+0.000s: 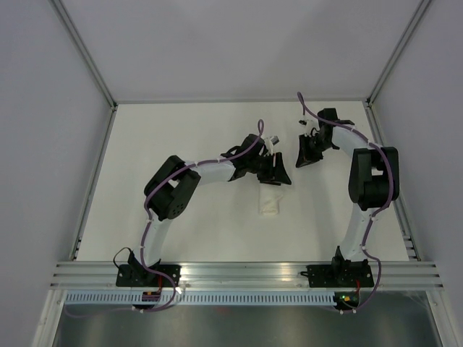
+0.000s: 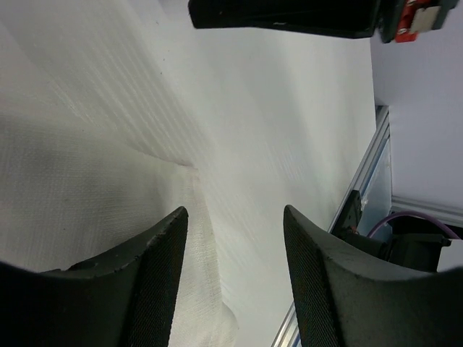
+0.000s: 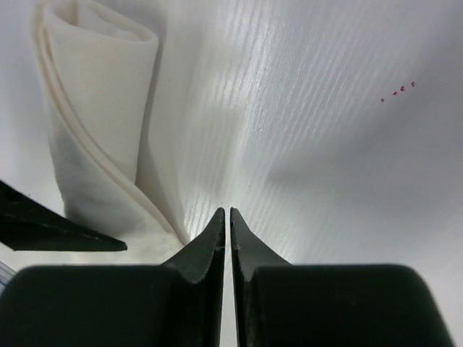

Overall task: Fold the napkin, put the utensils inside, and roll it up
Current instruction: Adjust the napkin at the center of the board.

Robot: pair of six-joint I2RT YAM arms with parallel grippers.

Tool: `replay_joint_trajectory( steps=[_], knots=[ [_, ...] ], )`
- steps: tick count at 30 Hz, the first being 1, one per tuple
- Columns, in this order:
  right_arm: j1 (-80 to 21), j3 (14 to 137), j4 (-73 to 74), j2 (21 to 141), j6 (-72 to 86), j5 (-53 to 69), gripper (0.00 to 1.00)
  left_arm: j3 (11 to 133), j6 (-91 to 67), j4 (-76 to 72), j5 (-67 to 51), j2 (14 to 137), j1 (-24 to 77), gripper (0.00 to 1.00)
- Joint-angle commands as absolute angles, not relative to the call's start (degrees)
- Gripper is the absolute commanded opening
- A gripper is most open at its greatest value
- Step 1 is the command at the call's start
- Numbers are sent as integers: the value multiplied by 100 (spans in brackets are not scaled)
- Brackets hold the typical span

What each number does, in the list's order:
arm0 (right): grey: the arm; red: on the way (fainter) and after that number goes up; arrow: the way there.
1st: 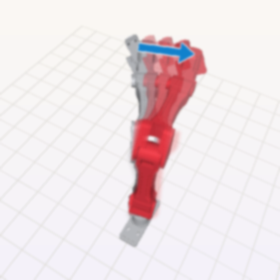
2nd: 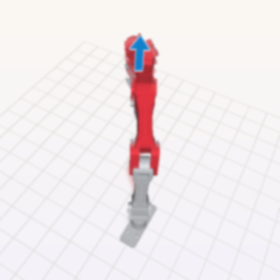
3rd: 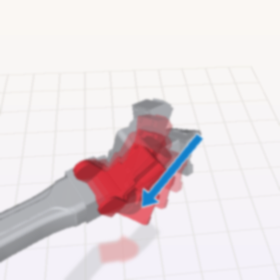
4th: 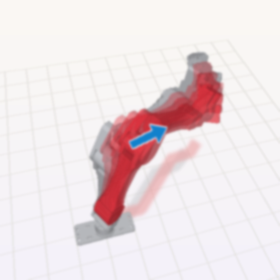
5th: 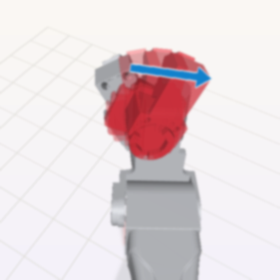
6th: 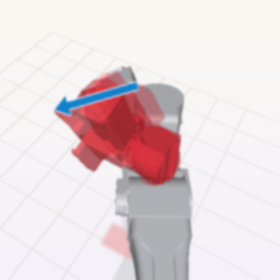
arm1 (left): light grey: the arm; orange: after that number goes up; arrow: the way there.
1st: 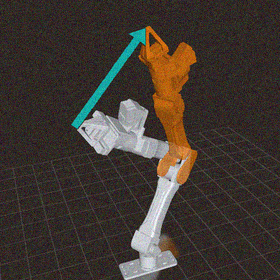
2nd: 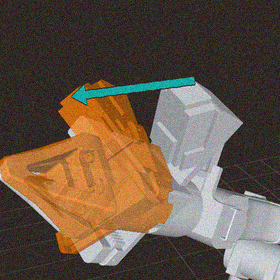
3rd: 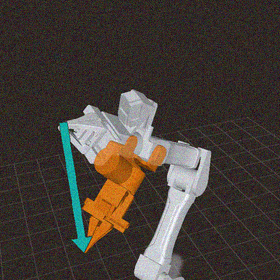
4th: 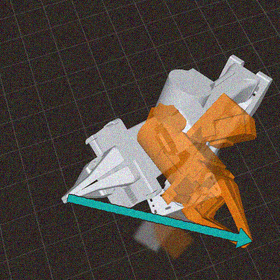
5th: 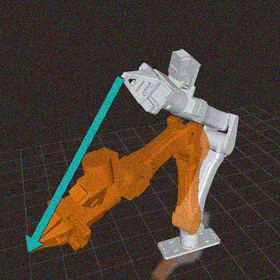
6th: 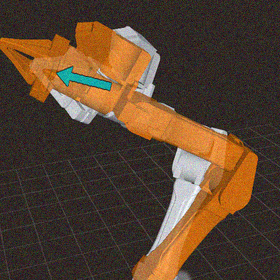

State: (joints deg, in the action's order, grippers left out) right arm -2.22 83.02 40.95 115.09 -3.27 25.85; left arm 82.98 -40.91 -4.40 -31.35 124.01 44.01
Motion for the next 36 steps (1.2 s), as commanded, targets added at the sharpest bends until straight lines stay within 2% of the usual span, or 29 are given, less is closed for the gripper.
replay_joint_trajectory(
  steps=[1, 6, 9, 14, 19, 23, 36],
  knots=[
    [-193, 8639, 4191, 11048, -413, 2618, 11, 8455, -3946, -571, -2988, 11971, 4368, 62],
    [-360, 8754, 4552, 11074, -580, 2900, 10, 8227, -3990, -676, -2699, 11314, 4202, 62],
    [-518, 8518, 4605, 11092, -598, 2996, 7, 7684, -4052, -607, -2260, 10883, 4070, 61],
    [-870, 8183, 4711, 11048, -606, 3076, 6, 6927, -4122, -483, -1644, 10530, 3876, 47],
    [-976, 7893, 4693, 11092, -580, 3085, 3, 6250, -4280, -773, -1582, 10608, 3762, 31],
    [-976, 7761, 4737, 11039, -571, 2954, 2, 6091, -4429, -1115, -1731, 10923, 3762, 24],
    [-1090, 7620, 4439, 11364, -404, 2900, 0, 6310, -4623, -1371, -2074, 11592, 3771, 22]
  ],
)
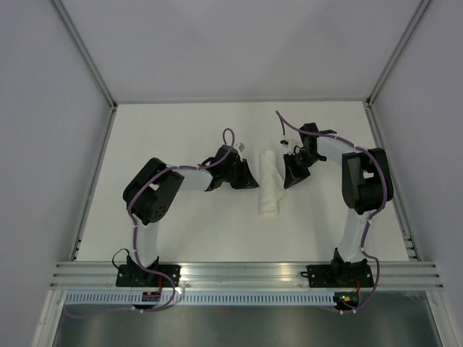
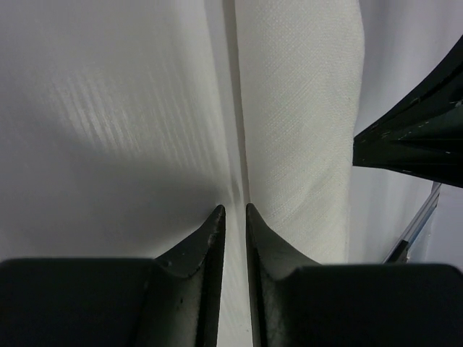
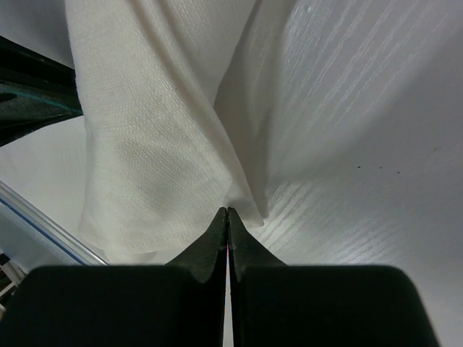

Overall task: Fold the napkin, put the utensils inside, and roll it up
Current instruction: Adjust the napkin at the center of the board.

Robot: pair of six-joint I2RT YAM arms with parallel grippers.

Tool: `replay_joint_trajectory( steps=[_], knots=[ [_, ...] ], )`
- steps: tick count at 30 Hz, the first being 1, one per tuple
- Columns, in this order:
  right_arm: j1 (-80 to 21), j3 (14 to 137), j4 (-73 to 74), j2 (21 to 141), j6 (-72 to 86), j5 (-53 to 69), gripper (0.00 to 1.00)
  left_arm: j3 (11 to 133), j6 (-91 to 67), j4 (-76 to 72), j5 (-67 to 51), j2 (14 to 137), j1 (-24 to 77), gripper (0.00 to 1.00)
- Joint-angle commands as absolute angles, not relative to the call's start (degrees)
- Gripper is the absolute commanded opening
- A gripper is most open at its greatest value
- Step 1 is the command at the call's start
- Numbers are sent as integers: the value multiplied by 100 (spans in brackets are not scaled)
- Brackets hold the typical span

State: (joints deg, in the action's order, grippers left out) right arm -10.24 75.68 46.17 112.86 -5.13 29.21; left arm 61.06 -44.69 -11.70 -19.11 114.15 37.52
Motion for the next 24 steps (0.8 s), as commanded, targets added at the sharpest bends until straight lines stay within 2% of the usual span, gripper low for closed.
replay_joint_trajectory(
  steps=[1, 12, 24],
  knots=[
    [-1116, 7629, 4421, 11416, -369, 2918, 0, 6328, -4623, -1371, -2083, 11601, 3771, 22],
    [-1362, 7532, 3956, 11601, -79, 3111, 0, 6732, -4553, -1178, -2294, 11935, 3832, 22],
    [-1362, 7330, 3068, 11716, 430, 4797, 0, 6934, -4500, -1028, -2478, 12155, 3867, 22]
  ],
)
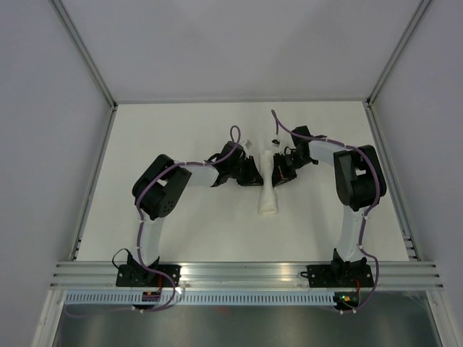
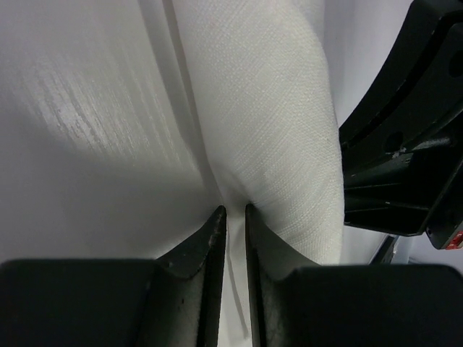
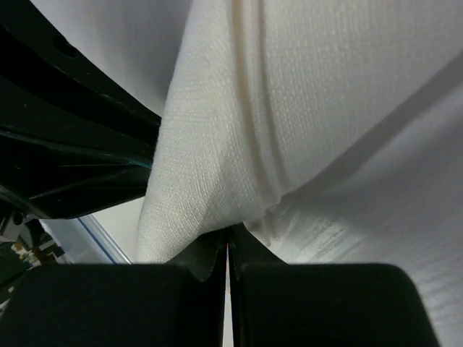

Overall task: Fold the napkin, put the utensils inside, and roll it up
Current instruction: Adjust the napkin at the center of the board.

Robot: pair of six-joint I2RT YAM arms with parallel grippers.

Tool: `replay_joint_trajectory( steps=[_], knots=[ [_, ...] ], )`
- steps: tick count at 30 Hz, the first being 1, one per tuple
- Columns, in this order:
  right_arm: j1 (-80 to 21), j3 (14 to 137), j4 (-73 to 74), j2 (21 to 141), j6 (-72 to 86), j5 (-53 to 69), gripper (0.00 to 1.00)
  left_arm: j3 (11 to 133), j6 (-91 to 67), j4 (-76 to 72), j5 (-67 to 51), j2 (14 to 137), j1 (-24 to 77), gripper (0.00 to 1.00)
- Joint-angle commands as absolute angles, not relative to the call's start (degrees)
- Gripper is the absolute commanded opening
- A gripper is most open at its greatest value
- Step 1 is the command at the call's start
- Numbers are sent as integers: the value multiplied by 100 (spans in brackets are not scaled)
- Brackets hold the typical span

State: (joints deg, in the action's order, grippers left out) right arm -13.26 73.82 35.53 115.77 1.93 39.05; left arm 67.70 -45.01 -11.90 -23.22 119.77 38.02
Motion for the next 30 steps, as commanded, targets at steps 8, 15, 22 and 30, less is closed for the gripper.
replay_joint_trajectory(
  steps=[8, 15, 22, 30],
  knots=[
    [-1362, 7330, 2936, 11610, 475, 5238, 0, 7101, -4482, -993, -2654, 12331, 3876, 22],
    [-1362, 7339, 3041, 11592, 343, 4949, 0, 7146, -4456, -923, -2680, 12331, 3902, 22],
    [-1362, 7558, 3094, 11532, 132, 4263, 0, 7119, -4509, -940, -2795, 12375, 3937, 21],
    [-1389, 7919, 3147, 11698, 97, 3859, 0, 6532, -4825, -1606, -2567, 12305, 4122, 19]
  ],
)
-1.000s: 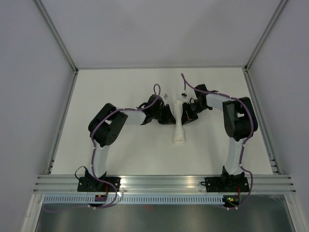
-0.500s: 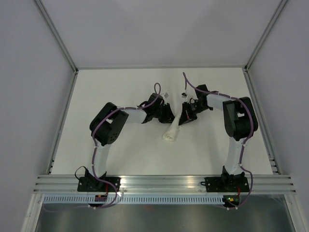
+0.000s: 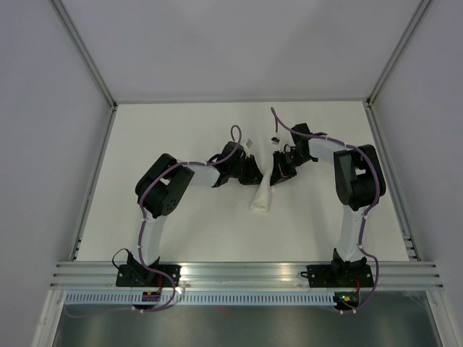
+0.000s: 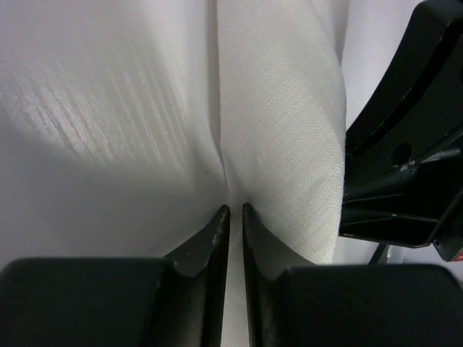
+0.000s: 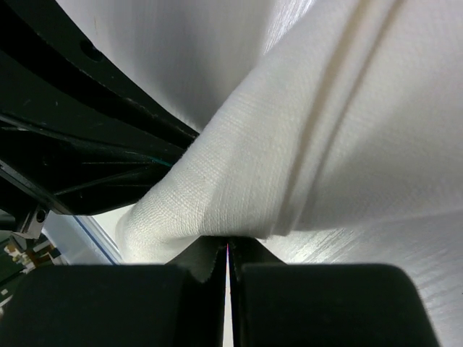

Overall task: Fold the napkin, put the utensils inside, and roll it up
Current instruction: Adjust the napkin at the center of the board.

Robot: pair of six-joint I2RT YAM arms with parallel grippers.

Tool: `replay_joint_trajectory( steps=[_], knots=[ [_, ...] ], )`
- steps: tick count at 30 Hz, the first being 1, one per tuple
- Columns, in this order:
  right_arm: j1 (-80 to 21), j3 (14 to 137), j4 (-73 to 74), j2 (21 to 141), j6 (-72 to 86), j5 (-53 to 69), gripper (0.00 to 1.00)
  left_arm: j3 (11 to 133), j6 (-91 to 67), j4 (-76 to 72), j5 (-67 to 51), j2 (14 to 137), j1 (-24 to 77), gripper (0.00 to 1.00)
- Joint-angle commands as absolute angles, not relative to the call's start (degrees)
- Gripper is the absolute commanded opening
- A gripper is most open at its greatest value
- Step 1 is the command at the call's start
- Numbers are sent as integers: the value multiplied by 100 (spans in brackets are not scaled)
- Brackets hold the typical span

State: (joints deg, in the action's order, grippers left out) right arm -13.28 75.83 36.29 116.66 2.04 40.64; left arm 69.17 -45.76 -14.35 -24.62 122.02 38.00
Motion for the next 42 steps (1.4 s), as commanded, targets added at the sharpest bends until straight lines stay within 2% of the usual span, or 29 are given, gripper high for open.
replay_joint_trajectory(
  steps=[1, 9, 13, 16, 26, 36, 42],
  knots=[
    [-1397, 7919, 3103, 11698, 88, 3789, 0, 6452, -4930, -1730, -2566, 12313, 4122, 18],
    [-1766, 8349, 3392, 11768, -263, 2918, 0, 6117, -5159, -2171, -2426, 12463, 4280, 14],
    [-1951, 8429, 3463, 11839, -351, 2409, 0, 6187, -4836, -1724, -2146, 12332, 4315, 12],
    [-1960, 8411, 3463, 11883, -369, 2259, 1, 6144, -4624, -1415, -1741, 12139, 4324, 13],
    [-1820, 8280, 3551, 11733, -360, 1767, 1, 6241, -4456, -1116, -1732, 12059, 4272, 14],
    [-1644, 7919, 3779, 11531, -598, 1863, 1, 5845, -4641, -1143, -1468, 11470, 4043, 15],
    [-1652, 7778, 3893, 11452, -642, 2135, 0, 6064, -4632, -888, -1362, 11434, 3973, 14]
  ],
)
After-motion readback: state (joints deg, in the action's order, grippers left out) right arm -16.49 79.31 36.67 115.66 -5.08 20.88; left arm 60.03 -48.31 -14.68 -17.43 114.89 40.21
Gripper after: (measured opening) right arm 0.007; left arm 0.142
